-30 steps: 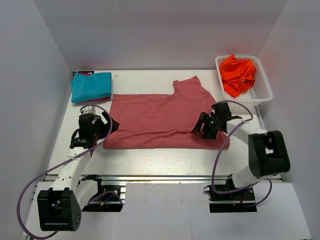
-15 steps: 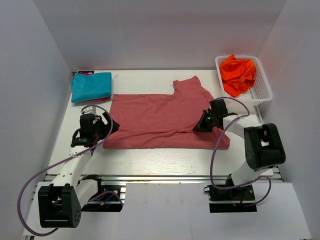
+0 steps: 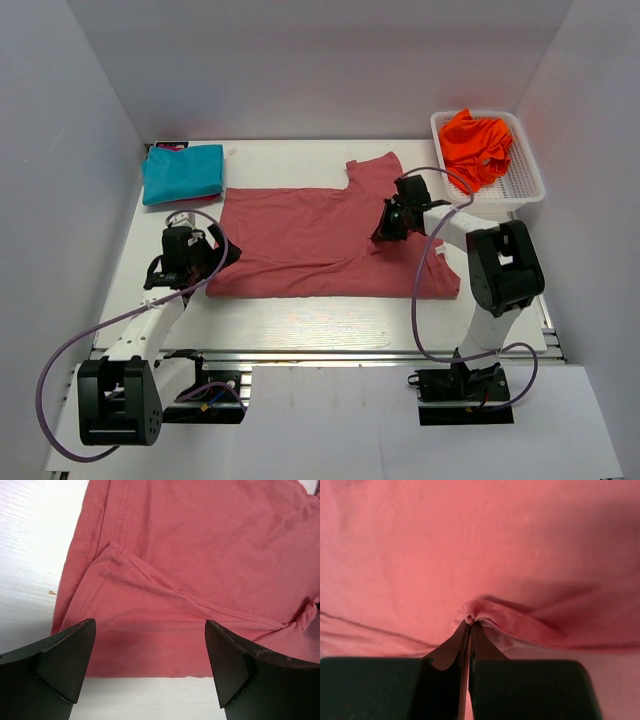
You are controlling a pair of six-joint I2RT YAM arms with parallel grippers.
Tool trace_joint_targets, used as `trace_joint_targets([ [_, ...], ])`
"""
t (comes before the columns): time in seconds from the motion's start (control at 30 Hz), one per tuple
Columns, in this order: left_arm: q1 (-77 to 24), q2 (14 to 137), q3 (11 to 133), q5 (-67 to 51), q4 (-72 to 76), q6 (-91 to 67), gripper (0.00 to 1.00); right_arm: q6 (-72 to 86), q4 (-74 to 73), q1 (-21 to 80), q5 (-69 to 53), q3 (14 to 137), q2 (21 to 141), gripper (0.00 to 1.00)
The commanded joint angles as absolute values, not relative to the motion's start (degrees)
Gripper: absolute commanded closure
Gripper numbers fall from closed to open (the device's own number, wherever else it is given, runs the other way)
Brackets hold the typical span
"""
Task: Fold and stack the t-shirts
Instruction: Fold the flattened tshirt in 1/3 of the way, then grap the side of the flattened tshirt furthest away from the robot with both arms
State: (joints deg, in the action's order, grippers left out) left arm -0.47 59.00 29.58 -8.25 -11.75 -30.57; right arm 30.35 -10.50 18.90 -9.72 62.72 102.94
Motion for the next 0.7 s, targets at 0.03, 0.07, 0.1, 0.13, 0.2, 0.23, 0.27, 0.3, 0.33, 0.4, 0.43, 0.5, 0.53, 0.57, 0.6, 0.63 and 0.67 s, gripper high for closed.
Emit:
trace_joint_targets([
  [0.03,-0.26,58.89,30.5,-9.23,-10.28,-29.62,0.0,23.57,-13.1,20.21,-7.82,68.11,105.9,1.0],
  [0.07,-0.26,58.89,30.5,-9.23,-10.28,-29.62,0.0,23.03,-12.83,20.82,-7.74,70.03,107.13,1.0],
  [0.1,-0.26,59.41,30.5,-9.75,-10.28,-29.62,0.0,22.68,-13.01,21.18,-7.21,70.74,107.66,1.0],
  [0.13,-0.26,59.41,30.5,-9.76,-10.28,-29.62,0.0,21.54,-13.27,21.27,-7.03,72.23,108.71,0.95],
  [0.2,-0.26,59.41,30.5,-10.36,-10.28,-29.62,0.0,21.53,-14.23,21.7,-6.51,74.34,110.47,0.83],
  [0.23,-0.26,59.41,30.5,-10.37,-10.28,-29.62,0.0,21.45,-14.15,21.71,-6.24,75.4,110.74,0.64],
  [0.27,-0.26,59.41,30.5,-10.89,-10.28,-29.62,0.0,21.71,-14.85,21.8,-5.63,76.02,111.0,0.55],
  [0.3,-0.26,59.94,30.5,-10.9,-9.76,-29.62,0.0,21.53,-14.85,21.88,-5.63,76.9,110.92,0.49],
  [0.33,-0.26,59.94,30.5,-10.9,-9.76,-29.62,0.0,21.53,-14.94,21.88,-5.19,77.08,110.74,0.43],
  [0.4,-0.26,59.94,30.5,-10.9,-9.76,-29.62,0.0,22.06,-14.86,21.71,-5.27,77.52,109.61,0.3],
  [0.43,-0.26,59.94,30.5,-11.42,-9.23,-29.62,0.0,21.28,-14.68,21.8,-5.1,77.43,109.34,0.25],
  [0.5,-0.26,59.94,31.81,-11.43,-8.7,-29.62,0.0,21.27,-14.59,21.53,-4.57,77.26,107.94,0.11],
  [0.53,-0.26,60.55,32.43,-11.43,-7.92,-29.62,0.0,21.18,-14.59,21.19,-3.44,76.99,107.06,0.11],
  [0.57,-0.26,61.51,33.13,-11.43,-7.91,-29.62,0.0,21.27,-14.59,20.92,-1.95,77.08,106.53,0.11],
  [0.6,-0.26,62.22,34.79,-11.43,-7.21,-29.01,0.0,21.01,-14.5,21.09,-1.06,77.08,106.26,0.11],
  [0.63,-0.26,63.01,35.85,-10.9,-7.21,-29.0,0.0,20.66,-14.68,20.83,-0.79,77.95,106.09,0.11],
  [0.67,-0.26,65.28,37.08,-10.9,-6.6,-28.31,0.0,20.31,-14.85,20.74,-0.36,79.09,106.35,0.11],
])
